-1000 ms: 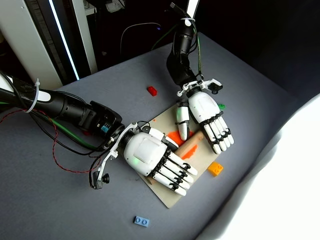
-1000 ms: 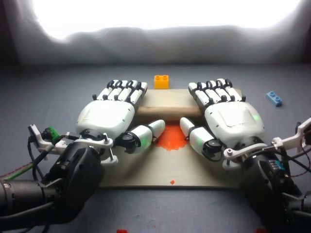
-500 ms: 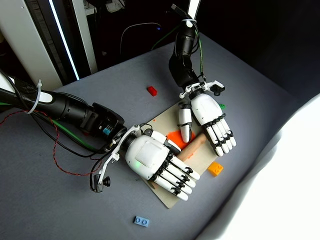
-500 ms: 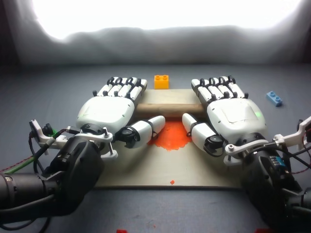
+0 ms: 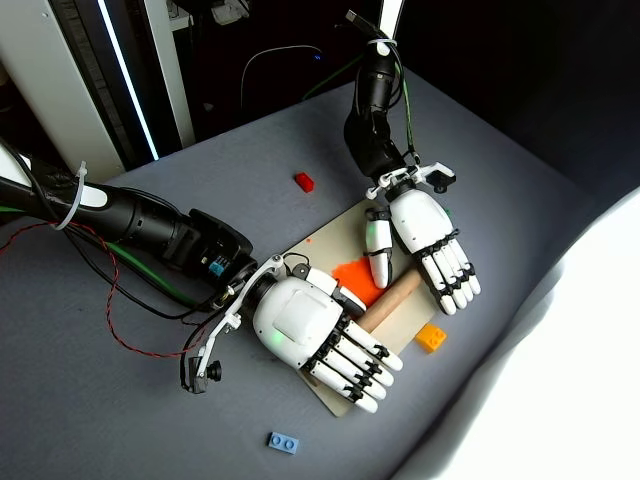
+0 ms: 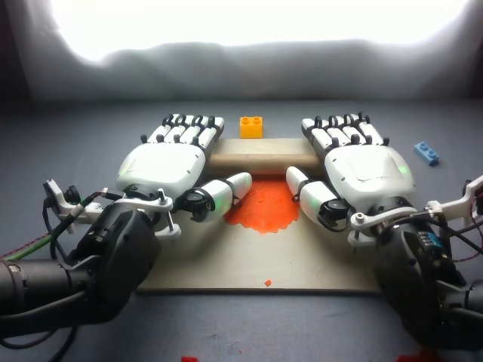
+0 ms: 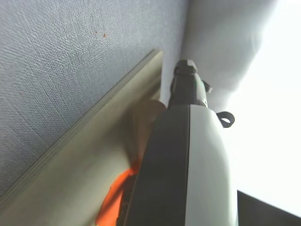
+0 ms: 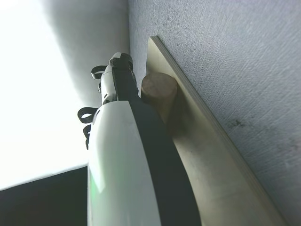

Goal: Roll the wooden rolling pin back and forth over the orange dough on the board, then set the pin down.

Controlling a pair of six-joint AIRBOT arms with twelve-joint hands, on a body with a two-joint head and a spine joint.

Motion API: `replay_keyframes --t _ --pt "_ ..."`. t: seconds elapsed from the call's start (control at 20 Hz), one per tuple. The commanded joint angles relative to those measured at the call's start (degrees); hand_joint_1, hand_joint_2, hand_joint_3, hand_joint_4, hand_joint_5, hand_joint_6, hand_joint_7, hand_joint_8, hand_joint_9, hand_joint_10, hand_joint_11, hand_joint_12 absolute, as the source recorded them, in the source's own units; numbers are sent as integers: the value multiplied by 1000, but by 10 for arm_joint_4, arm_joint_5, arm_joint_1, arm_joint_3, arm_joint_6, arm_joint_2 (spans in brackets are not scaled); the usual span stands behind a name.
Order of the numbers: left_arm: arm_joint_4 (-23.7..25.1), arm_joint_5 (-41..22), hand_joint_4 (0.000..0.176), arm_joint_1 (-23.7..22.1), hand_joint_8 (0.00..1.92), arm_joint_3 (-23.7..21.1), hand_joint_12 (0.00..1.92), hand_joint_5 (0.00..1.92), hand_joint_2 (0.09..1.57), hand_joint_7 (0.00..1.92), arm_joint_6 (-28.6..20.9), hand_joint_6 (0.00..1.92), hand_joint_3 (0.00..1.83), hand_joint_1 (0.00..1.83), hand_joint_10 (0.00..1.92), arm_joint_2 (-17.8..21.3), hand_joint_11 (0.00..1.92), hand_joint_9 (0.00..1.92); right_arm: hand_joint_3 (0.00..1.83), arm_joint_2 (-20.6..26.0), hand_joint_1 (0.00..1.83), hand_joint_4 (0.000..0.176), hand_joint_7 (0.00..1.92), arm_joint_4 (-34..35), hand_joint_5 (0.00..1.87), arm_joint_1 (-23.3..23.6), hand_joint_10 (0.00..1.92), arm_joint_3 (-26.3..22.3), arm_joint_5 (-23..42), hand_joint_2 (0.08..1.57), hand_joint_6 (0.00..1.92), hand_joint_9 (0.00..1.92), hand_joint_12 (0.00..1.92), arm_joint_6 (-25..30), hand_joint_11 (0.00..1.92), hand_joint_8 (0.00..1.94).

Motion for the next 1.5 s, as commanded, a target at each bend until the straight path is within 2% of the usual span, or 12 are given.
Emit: replay_keyframes --t 0.0,0.15,0.55,0.8,1.0,1.45 --pt "23 -49 0 -6 30 6 0 54 1377 91 0 21 2 0 6 0 0 16 0 1 0 0 239 -31 213 7 7 3 53 1461 10 177 303 3 0 6" --pt "22 -46 0 -8 13 9 0 94 1376 138 0 18 1 0 12 -1 0 48 0 1 0 0 307 -31 279 7 18 4 51 1464 19 242 578 3 0 11" --pt "21 -33 0 -12 13 23 1 117 1378 166 -4 17 2 0 20 -5 2 88 1 1 0 0 363 -31 316 7 15 4 54 1469 16 290 691 3 0 9" --pt "21 -33 0 -13 3 22 0 104 1381 150 -8 8 3 0 11 -5 0 77 0 1 0 0 327 -31 287 6 4 3 57 1464 2 264 601 3 0 3" --pt "21 -33 0 -13 11 21 0 121 1408 176 -11 13 14 0 18 -5 0 101 1 1 0 0 350 -31 305 6 10 3 57 1465 6 287 650 3 0 5" --pt "21 -31 0 -12 3 11 0 109 1434 164 -11 3 20 0 6 0 0 84 2 1 0 0 321 -31 268 3 5 1 63 1472 3 260 567 2 0 2"
